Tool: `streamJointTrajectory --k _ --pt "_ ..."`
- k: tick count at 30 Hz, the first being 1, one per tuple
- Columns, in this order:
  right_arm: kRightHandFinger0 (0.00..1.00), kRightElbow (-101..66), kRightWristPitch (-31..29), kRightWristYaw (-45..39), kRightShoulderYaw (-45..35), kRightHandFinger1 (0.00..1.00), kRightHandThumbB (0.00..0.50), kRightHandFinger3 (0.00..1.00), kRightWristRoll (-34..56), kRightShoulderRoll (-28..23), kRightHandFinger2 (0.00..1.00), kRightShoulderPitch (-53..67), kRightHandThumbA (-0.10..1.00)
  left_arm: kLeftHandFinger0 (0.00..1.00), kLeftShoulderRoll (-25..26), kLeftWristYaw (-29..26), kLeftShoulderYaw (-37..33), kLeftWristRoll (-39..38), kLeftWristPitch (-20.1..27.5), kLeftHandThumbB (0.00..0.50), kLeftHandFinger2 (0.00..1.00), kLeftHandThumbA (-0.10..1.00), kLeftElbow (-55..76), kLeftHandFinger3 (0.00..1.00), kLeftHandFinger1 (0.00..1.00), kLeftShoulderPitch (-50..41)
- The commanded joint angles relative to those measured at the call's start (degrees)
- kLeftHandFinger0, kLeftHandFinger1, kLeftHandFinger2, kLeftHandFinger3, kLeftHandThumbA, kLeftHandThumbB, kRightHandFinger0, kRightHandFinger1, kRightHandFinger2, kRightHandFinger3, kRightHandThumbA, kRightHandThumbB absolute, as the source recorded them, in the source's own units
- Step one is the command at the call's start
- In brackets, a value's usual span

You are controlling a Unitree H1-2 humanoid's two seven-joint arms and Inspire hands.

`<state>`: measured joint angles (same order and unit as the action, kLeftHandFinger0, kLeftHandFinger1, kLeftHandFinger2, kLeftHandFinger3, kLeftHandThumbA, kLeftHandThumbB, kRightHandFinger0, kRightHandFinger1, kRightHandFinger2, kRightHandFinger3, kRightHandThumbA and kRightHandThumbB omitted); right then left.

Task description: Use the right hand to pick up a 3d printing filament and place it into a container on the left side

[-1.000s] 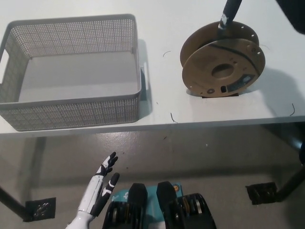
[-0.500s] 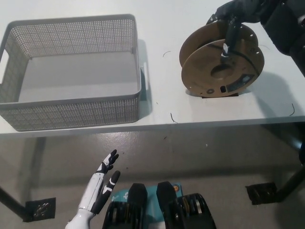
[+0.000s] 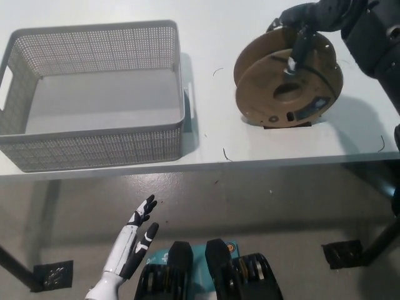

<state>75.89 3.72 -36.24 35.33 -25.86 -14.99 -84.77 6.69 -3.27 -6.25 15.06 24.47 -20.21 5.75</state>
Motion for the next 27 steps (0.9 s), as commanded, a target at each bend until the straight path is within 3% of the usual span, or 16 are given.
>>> streamJointTrajectory --k 1,2,3,5,6,7,8,11,14,16,18,21,22,23,25,27 --pt "0.0 0.43 -4.56 11.87 -4.49 0.27 0.131 0.32 1.8 -0.35 0.54 3.72 -0.1 1.0 0.48 0.28 0.0 -0.73 2.33 0.182 1.0 1.0 1.15 1.0 1.0 1.97" --pt "0.0 0.47 -4.7 12.17 -5.56 0.36 0.124 0.55 2.44 -0.47 0.71 3.81 -0.1 1.0 0.5 0.3 0.0 -0.6 2.2 0.182 1.0 1.0 1.3 1.0 1.0 1.9" --pt "0.07 0.44 -5.76 13.67 -5.93 0.54 0.091 0.8 2.06 -0.8 0.88 4.0 -0.1 1.0 0.49 0.23 -0.03 -0.43 2.19 0.188 1.0 1.0 1.3 1.0 1.0 1.93" --pt "0.09 1.1 -4.77 14.27 -9.08 0.57 0.085 0.96 4.13 -0.95 0.91 4.13 -0.1 1.0 0.42 0.06 -0.08 -0.27 2.37 0.193 1.0 1.0 1.01 1.0 1.0 2.02" --pt "0.09 1.27 -4.76 14.19 -10.3 0.53 0.142 0.92 4.98 -1.13 0.85 4.2 -0.1 1.0 0.46 -0.04 -0.19 -0.24 2.44 0.191 1.0 1.0 0.89 1.0 1.0 2.07" --pt "0.1 1.48 -4.6 14.14 -12.11 0.52 0.162 0.91 5.92 -1.35 0.84 4.24 -0.1 1.0 0.42 -0.09 -0.18 -0.06 2.44 0.192 1.0 1.0 0.85 1.0 1.0 2.09" --pt "0.16 1.55 -4.76 14.43 -12.44 0.6 0.17 0.93 5.83 -1.45 0.9 4.25 -0.1 1.0 0.45 -0.08 -0.19 0.04 2.42 0.193 1.0 1.0 0.88 1.0 1.0 2.09" --pt "0.23 2.01 -4.56 15.83 -14.5 0.66 0.16 0.99 5.51 -1.88 0.98 4.38 -0.1 1.0 0.46 -0.11 -0.26 0.19 2.43 0.188 1.0 1.0 0.85 1.0 1.0 2.0" --pt "0.18 2.46 -4.0 16.88 -16.75 0.64 0.164 1.0 6.44 -2.24 0.97 4.91 -0.1 1.0 0.58 -0.31 -0.35 0.17 2.46 0.204 1.0 1.0 0.63 1.0 1.0 2.14" --pt "0.21 2.7 -3.33 17.95 -18.66 0.65 0.168 0.97 7.47 -2.44 0.97 5.35 -0.1 1.0 0.57 -0.25 -0.33 0.02 2.46 0.205 1.0 1.0 0.57 1.0 1.0 2.18" --pt "0.2 3.39 0.54 19.53 -23.79 0.61 0.183 0.89 11.64 -2.31 0.89 5.5 -0.1 1.0 0.6 -0.26 -0.27 0.17 2.45 0.205 1.0 1.0 0.57 1.0 1.0 2.3" --pt "0.26 3.99 2.24 20.42 -32.75 0.73 0.137 1.0 18.34 -2.58 1.0 6.34 -0.1 1.0 0.74 -0.27 -0.18 0.49 2.42 0.198 1.0 1.0 0.67 1.0 1.0 2.31" --pt "0.17 4.36 3.5 20.99 -37.71 0.68 0.133 1.0 22.06 -2.68 1.0 6.76 -0.1 1.0 0.83 -0.28 -0.16 0.43 2.45 0.191 1.0 1.0 0.62 1.0 1.0 2.36" --pt "0.13 4.48 4.16 21.01 -40.15 0.62 0.118 0.93 24.01 -2.78 1.0 6.97 -0.1 1.0 0.85 -0.24 -0.16 0.25 2.45 0.185 1.0 1.0 0.63 1.0 1.0 2.35" --pt "0.01 4.96 6.31 21.85 -47.7 0.45 0.134 1.0 29.11 -2.97 0.9 7.56 -0.1 1.0 0.65 -0.38 -0.35 -0.12 2.46 0.179 1.0 1.0 0.58 1.0 1.0 2.25" --pt "0.0 5.23 7.25 22.79 -50.75 0.32 0.123 1.0 30.34 -2.66 0.84 8.18 -0.1 1.0 0.69 -0.34 -0.26 -0.05 2.46 0.175 1.0 1.0 0.77 1.0 1.0 1.95"
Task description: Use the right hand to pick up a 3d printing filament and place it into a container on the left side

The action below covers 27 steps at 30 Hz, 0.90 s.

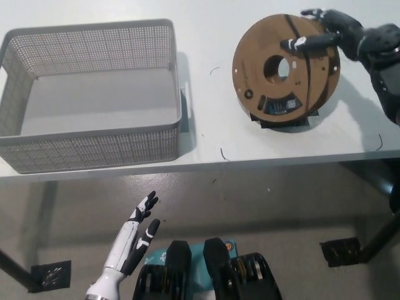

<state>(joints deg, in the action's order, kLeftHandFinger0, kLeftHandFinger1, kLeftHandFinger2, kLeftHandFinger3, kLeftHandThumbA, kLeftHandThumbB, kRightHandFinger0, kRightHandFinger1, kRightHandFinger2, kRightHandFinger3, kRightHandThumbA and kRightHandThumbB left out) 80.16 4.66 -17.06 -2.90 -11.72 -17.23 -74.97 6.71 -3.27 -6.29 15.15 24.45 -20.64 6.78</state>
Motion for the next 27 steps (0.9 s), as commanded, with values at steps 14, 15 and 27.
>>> streamJointTrajectory --k 14,15,27 --pt "0.0 1.89 9.28 6.48 -29.04 0.14 0.097 1.0 23.0 2.24 0.6 0.58 -0.1 1.0 0.48 -0.74 -0.54 0.47 2.48 0.163 1.0 1.0 0.76 1.0 1.0 0.7" --pt "0.0 1.85 9.2 6.68 -29.73 0.13 0.095 1.0 23.28 2.4 0.57 0.43 -0.1 1.0 0.47 -0.67 -0.55 0.53 2.48 0.164 1.0 1.0 0.76 1.0 1.0 0.71" --pt "0.0 1.67 13.15 6.99 -43.67 0.15 0.122 1.0 33.93 3.74 0.69 -5.63 -0.1 1.0 0.41 -0.63 -0.52 1.11 2.45 0.127 1.0 1.0 0.64 1.0 1.0 0.62"
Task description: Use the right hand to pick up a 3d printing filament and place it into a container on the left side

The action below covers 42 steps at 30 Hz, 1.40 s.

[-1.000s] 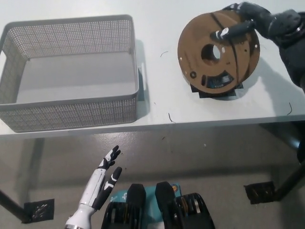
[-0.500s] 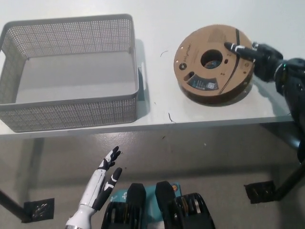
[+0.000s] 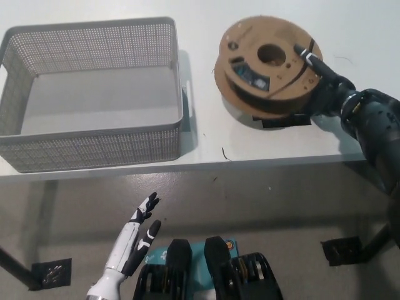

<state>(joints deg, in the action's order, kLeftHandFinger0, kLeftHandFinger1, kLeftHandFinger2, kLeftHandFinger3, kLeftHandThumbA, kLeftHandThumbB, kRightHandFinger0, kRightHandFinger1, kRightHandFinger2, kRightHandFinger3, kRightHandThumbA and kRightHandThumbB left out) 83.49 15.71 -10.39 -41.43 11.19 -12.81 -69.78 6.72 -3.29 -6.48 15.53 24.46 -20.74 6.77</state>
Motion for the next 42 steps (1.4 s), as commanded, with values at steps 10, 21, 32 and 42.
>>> streamJointTrajectory --k 10,21,32,42 --pt "0.0 -2.62 0.63 -0.95 -1.53 0.21 0.101 1.0 8.51 0.38 0.65 -16.27 -0.1 1.0 0.73 -0.19 -0.27 0.78 2.43 0.144 1.0 1.0 0.65 1.0 1.0 1.1" --pt "0.0 -2.34 -0.24 0.87 6.03 0.14 0.081 1.0 5.93 5.64 0.65 -21.57 -0.1 1.0 0.86 -0.95 -0.86 1.46 2.47 0.111 1.0 1.0 -0.25 1.0 1.0 1.36" --pt "0.0 -2.38 -3.66 5.28 15.29 0.2 0.098 1.0 3.57 13.05 0.76 -24.23 -0.1 1.0 1.04 -0.94 -1.9 1.08 2.47 0.127 1.0 1.0 -0.01 1.0 1.0 1.3" --pt "0.05 -2.76 -9.7 17.03 38.54 0.44 0.215 1.0 -13.29 19.43 0.9 -26.0 -0.1 1.0 1.32 0.53 -2.74 -0.2 2.47 0.202 1.0 1.0 0.52 1.0 1.0 1.37"
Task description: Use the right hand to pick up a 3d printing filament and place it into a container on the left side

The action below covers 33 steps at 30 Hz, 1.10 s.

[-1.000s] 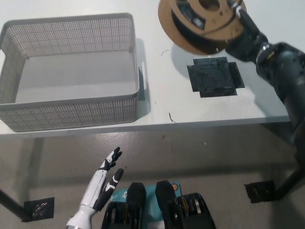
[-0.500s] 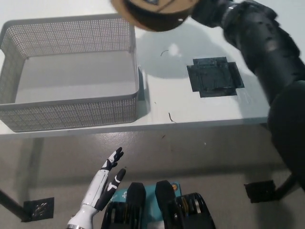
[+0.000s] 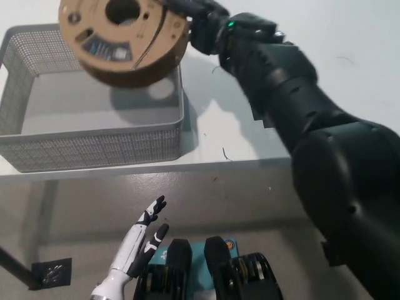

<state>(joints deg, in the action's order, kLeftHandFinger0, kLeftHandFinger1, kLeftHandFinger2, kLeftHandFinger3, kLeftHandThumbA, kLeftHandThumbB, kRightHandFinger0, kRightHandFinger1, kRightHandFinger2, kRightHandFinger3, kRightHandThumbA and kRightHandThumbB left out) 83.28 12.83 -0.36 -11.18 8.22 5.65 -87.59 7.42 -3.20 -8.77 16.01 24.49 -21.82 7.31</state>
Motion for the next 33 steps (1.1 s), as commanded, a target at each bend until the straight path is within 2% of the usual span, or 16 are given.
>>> streamJointTrajectory --k 1,2,3,4,5,6,7,8,10,17,20,24,25,28,32,33 --pt "0.01 -2.68 -7.83 7.78 10.92 0.44 0.189 0.84 -11.39 1.43 0.87 -8.31 -0.1 1.0 0.85 0.38 -0.77 -0.26 2.44 0.196 1.0 1.0 1.64 1.0 1.0 0.94" --pt "0.23 -2.81 -9.29 8.75 13.07 0.72 0.205 0.65 -12.7 1.7 1.0 -8.21 -0.1 1.0 0.91 0.64 -0.81 -0.2 2.44 0.2 1.0 1.0 1.76 1.0 1.0 1.0" --pt "0.28 -2.84 -9.57 8.2 15.68 0.66 0.257 0.83 -13.93 1.97 0.89 -8.67 0.07 1.0 1.11 0.68 -1.25 -0.88 2.44 0.195 1.0 1.0 1.64 1.0 1.0 1.14" --pt "0.26 -2.85 -9.52 7.74 16.61 0.6 0.264 0.81 -14.06 2.05 0.78 -8.89 0.15 1.0 1.21 0.64 -1.45 -0.98 2.44 0.195 1.0 1.0 1.62 1.0 1.0 1.17" --pt "0.49 -2.8 -9.09 5.74 17.91 0.77 0.329 1.0 -13.88 1.99 0.96 -9.49 0.36 1.0 1.13 0.58 -1.57 -1.0 2.44 0.2 1.0 1.0 1.4 1.0 1.0 1.46" --pt "0.8 -2.8 -8.33 0.77 18.71 1.0 0.346 1.0 -13.23 1.82 1.0 -10.13 0.52 1.0 1.21 0.73 -1.69 -1.28 2.44 0.206 1.0 1.0 1.34 1.0 1.0 1.52" --pt "0.94 -2.75 -7.76 -1.48 19.56 1.0 0.357 1.0 -13.17 1.76 1.0 -10.47 0.58 1.0 1.29 0.77 -1.79 -1.34 2.44 0.209 1.0 1.0 1.33 1.0 1.0 1.5" --pt "1.0 -2.6 -7.68 -4.44 23.07 1.0 0.383 1.0 -15.6 1.61 1.0 -11.12 0.76 1.0 1.27 0.83 -1.94 -1.72 2.44 0.211 1.0 1.0 1.22 1.0 1.0 1.68" --pt "1.0 -2.63 -7.19 -6.53 24.63 1.0 0.439 1.0 -15.82 1.57 1.0 -11.67 0.81 1.0 1.38 0.39 -2.33 -1.43 2.44 0.209 1.0 1.0 1.1 1.0 1.0 1.86" --pt "1.0 -2.89 -6.87 -9.58 26.63 1.0 0.388 1.0 -15.43 1.22 1.0 -12.38 0.85 1.0 1.66 0.84 -2.72 -1.64 2.44 0.22 1.0 1.0 1.34 1.0 1.0 1.75" --pt "1.0 -2.88 -7.53 -9.33 26.49 1.0 0.422 1.0 -15.43 0.56 1.0 -12.41 0.91 1.0 1.8 0.56 -3.15 -1.78 2.44 0.22 1.0 1.0 1.21 1.0 1.0 1.78" --pt "1.0 -3.32 -8.39 -10.19 25.3 1.0 0.424 1.0 -14.61 -1.63 1.0 -13.3 0.98 1.0 1.61 0.44 -3.13 -1.43 2.44 0.227 1.0 1.0 1.04 1.0 1.0 1.89" --pt "1.0 -3.71 -8.8 -10.32 24.42 1.0 0.402 1.0 -13.85 -2.7 1.0 -13.69 0.95 1.0 1.65 0.33 -3.08 -1.27 2.44 0.228 1.0 1.0 0.93 1.0 1.0 2.05" --pt "1.0 -4.77 -9.76 -10.59 25.09 1.0 0.43 1.0 -15.08 -5.49 1.0 -14.13 0.96 1.0 1.86 0.49 -3.2 -1.43 2.44 0.226 1.0 1.0 1.05 1.0 1.0 1.99" --pt "1.0 -9.26 -9.23 -16.32 23.54 1.0 0.339 1.0 -13.24 -10.63 1.0 -13.76 0.9 1.0 2.01 0.29 -3.19 -1.5 2.44 0.209 1.0 1.0 0.84 1.0 1.0 2.4" --pt "1.0 -12.22 -10.32 -17.53 24.28 1.0 0.345 1.0 -14.19 -12.87 1.0 -12.47 0.89 1.0 1.88 0.37 -2.97 -1.9 2.44 0.214 1.0 1.0 0.59 1.0 1.0 2.44"
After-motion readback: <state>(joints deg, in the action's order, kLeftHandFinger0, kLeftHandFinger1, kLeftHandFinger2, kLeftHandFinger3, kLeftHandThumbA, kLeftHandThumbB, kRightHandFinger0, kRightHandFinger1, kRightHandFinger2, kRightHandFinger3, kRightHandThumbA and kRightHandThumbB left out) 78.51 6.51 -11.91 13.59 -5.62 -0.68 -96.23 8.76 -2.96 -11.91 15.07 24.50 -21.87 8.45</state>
